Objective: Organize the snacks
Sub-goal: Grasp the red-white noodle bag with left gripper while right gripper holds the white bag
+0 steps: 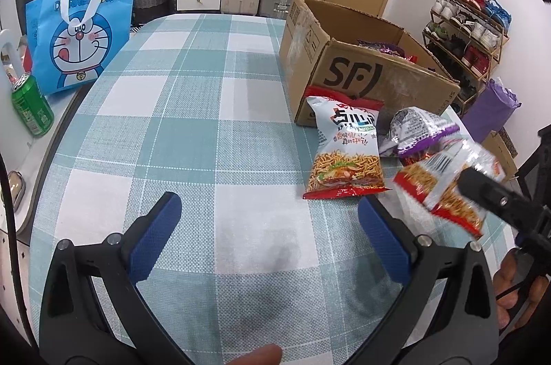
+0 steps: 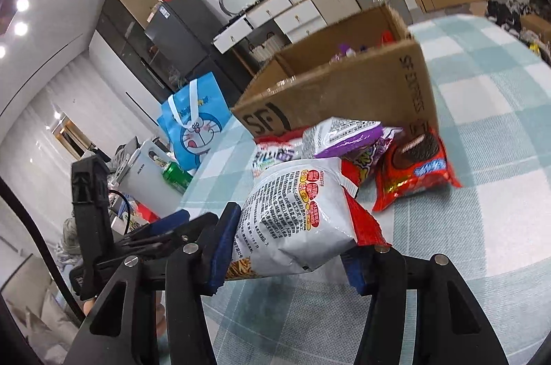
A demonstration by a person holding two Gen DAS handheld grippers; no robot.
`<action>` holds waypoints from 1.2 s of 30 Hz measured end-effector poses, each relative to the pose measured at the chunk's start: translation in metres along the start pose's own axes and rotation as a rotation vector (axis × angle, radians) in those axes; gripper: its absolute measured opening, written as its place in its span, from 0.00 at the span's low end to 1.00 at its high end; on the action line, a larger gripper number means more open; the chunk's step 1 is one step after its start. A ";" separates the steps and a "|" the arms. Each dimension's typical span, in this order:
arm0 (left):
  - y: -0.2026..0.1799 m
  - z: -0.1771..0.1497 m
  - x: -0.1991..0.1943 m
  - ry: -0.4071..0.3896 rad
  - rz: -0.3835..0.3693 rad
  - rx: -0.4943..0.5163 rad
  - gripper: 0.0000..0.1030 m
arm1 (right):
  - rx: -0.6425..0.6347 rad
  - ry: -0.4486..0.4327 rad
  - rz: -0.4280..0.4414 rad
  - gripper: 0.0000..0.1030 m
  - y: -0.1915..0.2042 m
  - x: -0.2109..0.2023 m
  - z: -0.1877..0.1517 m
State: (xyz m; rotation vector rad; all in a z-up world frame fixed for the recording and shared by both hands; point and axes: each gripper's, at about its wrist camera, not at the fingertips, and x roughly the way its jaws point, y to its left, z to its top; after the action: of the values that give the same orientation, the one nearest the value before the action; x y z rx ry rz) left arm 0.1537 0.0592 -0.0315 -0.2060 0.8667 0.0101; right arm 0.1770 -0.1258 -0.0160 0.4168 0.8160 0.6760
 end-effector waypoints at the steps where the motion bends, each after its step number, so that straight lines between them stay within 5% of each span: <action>1: 0.000 0.000 0.001 0.001 0.000 0.001 0.99 | -0.003 -0.009 0.003 0.53 0.000 -0.004 0.001; 16: -0.020 -0.004 0.027 0.042 0.002 0.031 0.99 | 0.038 -0.110 -0.017 0.53 -0.028 -0.047 0.021; 36: -0.049 0.046 0.073 0.073 0.001 0.011 0.99 | 0.042 -0.110 -0.039 0.53 -0.036 -0.058 0.025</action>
State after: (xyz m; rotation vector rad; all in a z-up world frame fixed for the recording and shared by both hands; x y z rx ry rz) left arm 0.2404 0.0142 -0.0494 -0.1963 0.9396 -0.0018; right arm 0.1818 -0.1938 0.0088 0.4712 0.7335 0.5954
